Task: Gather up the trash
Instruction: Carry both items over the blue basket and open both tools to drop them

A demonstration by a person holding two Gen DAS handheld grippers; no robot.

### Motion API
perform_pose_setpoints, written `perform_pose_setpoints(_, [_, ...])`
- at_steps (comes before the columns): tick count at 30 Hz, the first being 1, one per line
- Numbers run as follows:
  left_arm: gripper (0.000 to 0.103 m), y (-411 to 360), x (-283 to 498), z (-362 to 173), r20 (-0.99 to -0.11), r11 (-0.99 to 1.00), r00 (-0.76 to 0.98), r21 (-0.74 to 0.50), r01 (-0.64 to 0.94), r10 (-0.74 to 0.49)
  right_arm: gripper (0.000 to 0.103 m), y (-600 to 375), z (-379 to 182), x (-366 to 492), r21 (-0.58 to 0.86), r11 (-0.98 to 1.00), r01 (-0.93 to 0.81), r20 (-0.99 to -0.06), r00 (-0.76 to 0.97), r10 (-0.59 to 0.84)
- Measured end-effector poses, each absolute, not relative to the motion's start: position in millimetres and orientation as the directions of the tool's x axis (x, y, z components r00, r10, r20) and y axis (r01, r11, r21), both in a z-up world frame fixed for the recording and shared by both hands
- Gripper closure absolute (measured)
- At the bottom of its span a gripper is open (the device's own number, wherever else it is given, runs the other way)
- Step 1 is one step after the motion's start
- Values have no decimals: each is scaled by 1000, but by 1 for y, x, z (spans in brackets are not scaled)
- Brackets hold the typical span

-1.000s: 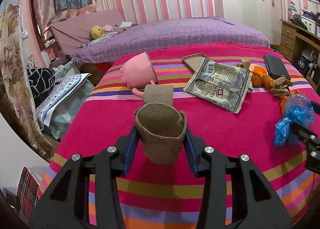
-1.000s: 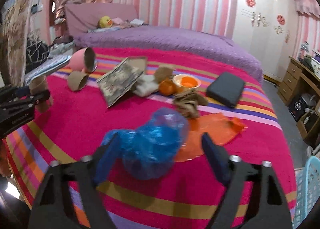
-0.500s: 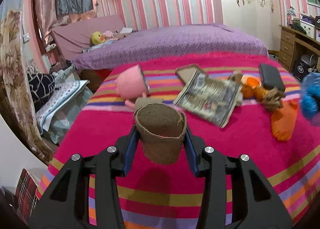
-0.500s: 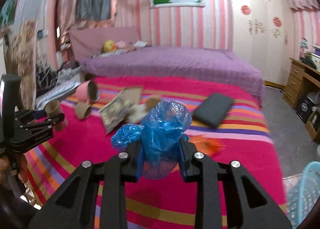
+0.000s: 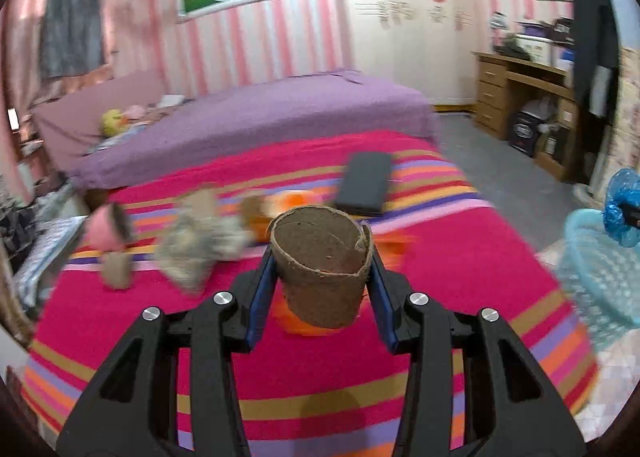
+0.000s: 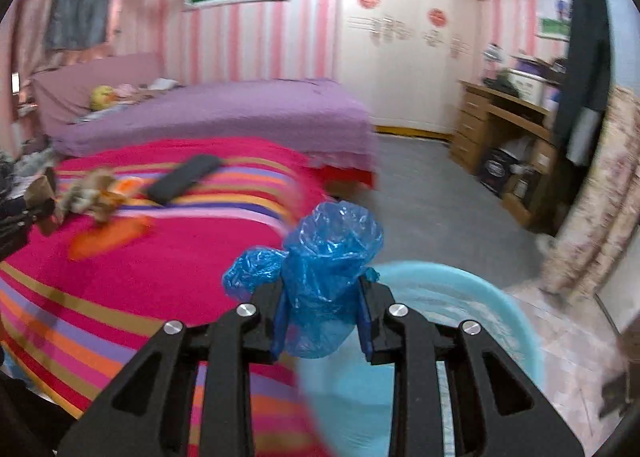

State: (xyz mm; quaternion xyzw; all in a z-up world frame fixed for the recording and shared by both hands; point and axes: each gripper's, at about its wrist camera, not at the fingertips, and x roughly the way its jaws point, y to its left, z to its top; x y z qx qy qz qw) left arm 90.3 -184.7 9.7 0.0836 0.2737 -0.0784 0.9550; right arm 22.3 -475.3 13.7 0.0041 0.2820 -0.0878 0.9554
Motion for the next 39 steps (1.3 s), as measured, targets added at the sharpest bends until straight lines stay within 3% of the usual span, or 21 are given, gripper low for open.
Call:
perform_pose_setpoints(8, [60, -333, 66, -11, -565, 907, 774, 99, 408, -286, 74, -578, -5, -7, -146, 940, 307, -592, 735, -332])
perform_pose_setpoints(18, [59, -450, 50, -23, -621, 828, 657, 23, 560, -427, 74, -627, -28, -39, -63, 924, 377, -603, 723, -336])
perform_pose_setpoints(21, [54, -469, 53, -28, -641, 820, 638, 25, 572, -426, 75, -630, -33, -40, -62, 921, 385, -604, 720, -341])
perform_pose_setpoints(23, [41, -474, 56, -31, -651, 819, 633, 31, 574, -419, 75, -630, -37, -41, -58, 921, 385, -603, 721, -340])
perform_pose_setpoints(25, [17, -474, 59, -32, -640, 827, 655, 52, 559, -402, 74, -631, -40, -41, -62, 922, 382, -603, 722, -339])
perform_pose_setpoints(26, [15, -471, 61, -33, -636, 831, 664, 63, 553, -394, 74, -630, -40, -40, -67, 923, 378, -602, 723, -340])
perform_pose_setpoints(35, [8, -433, 81, -28, -627, 865, 697, 72, 497, -349, 74, -622, -47, -27, -57, 928, 369, -605, 727, -326])
perform_pose_setpoints(39, [7, -414, 86, -24, -626, 876, 704, 67, 477, -335, 69, -617, -49, -17, -48, 933, 357, -607, 731, -311])
